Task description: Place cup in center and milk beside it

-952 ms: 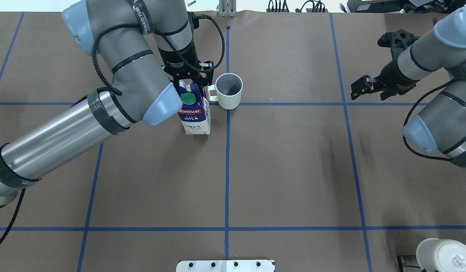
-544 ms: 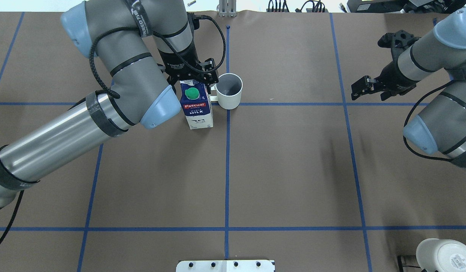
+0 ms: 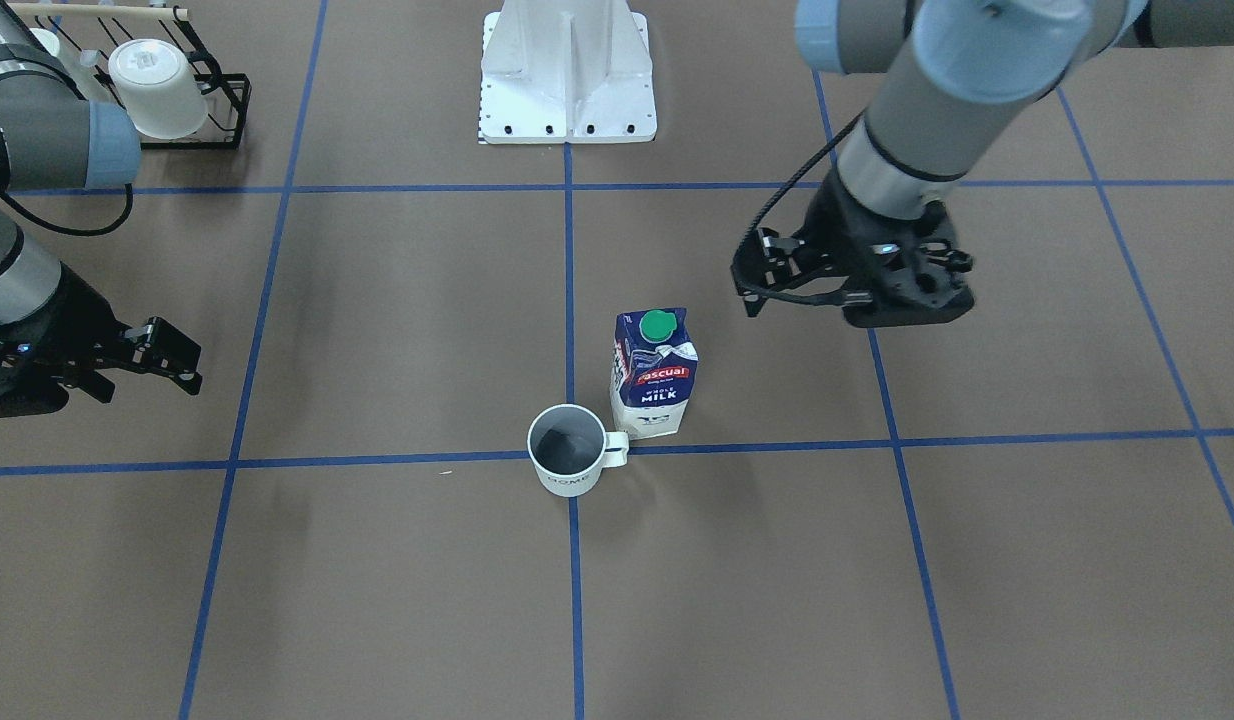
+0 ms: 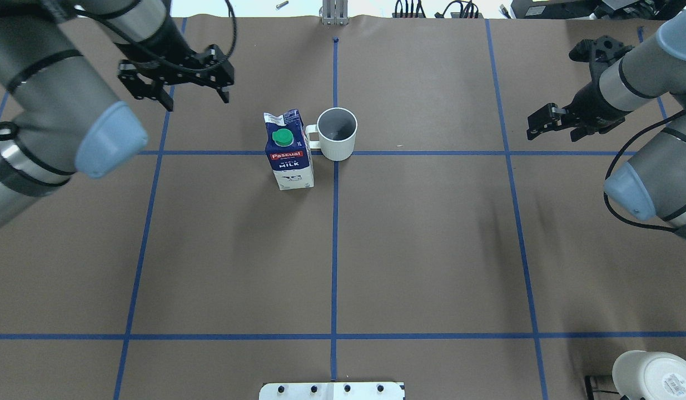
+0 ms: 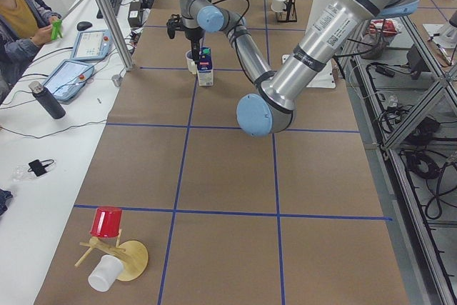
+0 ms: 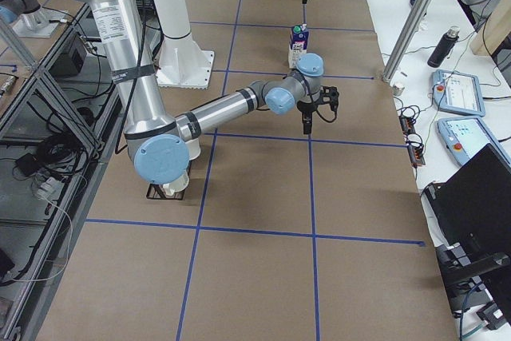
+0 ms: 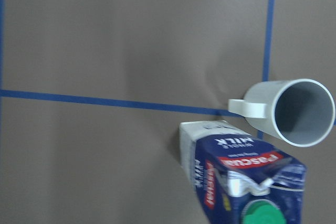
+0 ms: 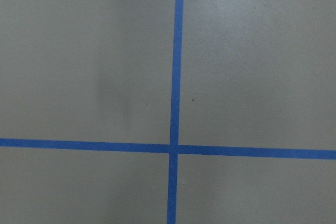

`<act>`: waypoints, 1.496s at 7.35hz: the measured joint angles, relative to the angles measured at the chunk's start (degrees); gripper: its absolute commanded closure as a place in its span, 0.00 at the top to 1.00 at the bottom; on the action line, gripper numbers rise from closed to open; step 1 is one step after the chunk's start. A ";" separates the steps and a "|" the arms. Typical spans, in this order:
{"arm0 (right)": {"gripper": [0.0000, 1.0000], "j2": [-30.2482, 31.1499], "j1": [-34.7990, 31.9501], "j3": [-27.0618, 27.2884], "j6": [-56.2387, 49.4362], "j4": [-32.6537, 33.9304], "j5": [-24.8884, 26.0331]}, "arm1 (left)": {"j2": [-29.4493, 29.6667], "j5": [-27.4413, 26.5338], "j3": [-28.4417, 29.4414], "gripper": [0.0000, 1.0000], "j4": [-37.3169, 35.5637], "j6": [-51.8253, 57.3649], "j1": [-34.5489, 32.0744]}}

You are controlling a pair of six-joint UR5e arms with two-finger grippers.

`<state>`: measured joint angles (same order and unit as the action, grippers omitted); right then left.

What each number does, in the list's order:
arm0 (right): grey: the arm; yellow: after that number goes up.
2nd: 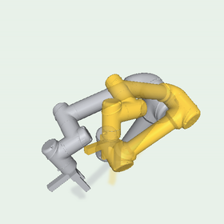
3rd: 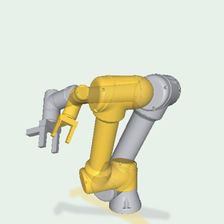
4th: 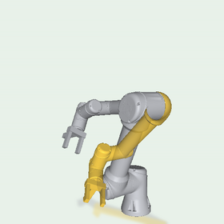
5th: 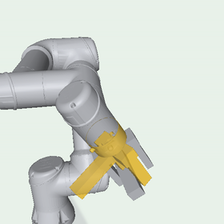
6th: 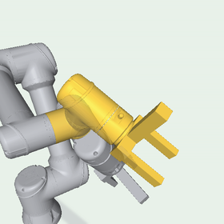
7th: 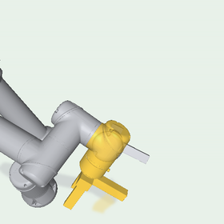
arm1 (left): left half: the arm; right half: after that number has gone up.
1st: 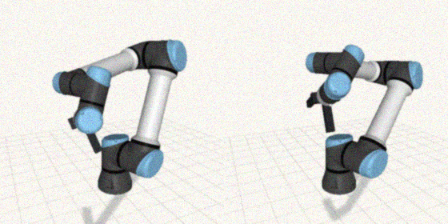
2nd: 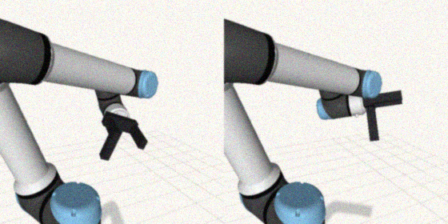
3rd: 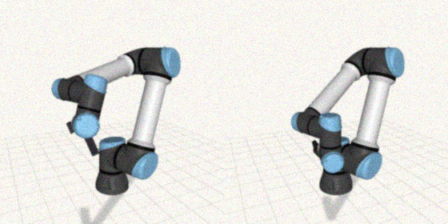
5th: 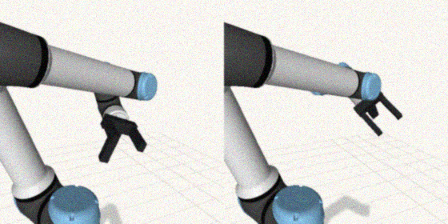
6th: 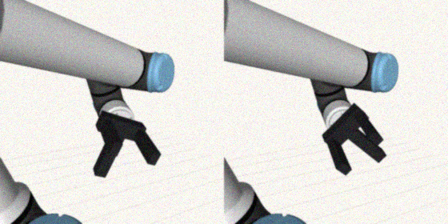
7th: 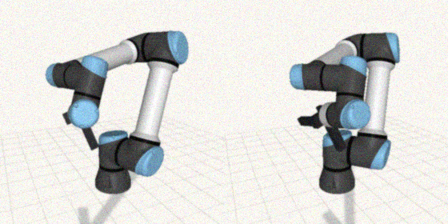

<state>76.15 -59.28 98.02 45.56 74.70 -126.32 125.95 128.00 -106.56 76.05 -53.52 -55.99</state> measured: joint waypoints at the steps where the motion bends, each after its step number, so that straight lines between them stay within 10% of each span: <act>1: 1.00 1.88 -2.25 0.20 -3.60 0.02 -0.38 | -7.10 0.07 -4.84 0.98 0.04 6.87 -3.12; 5: 1.00 12.45 -13.84 4.95 -16.98 -0.15 -7.16 | -28.06 1.24 -6.14 0.98 8.55 37.21 -17.19; 11: 1.00 16.41 -16.57 7.04 -23.68 0.41 -7.08 | -33.33 3.51 -1.33 0.98 14.53 40.82 -20.47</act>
<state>92.56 -75.85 105.06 21.89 75.11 -133.40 92.62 131.51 -107.89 90.57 -12.70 -76.45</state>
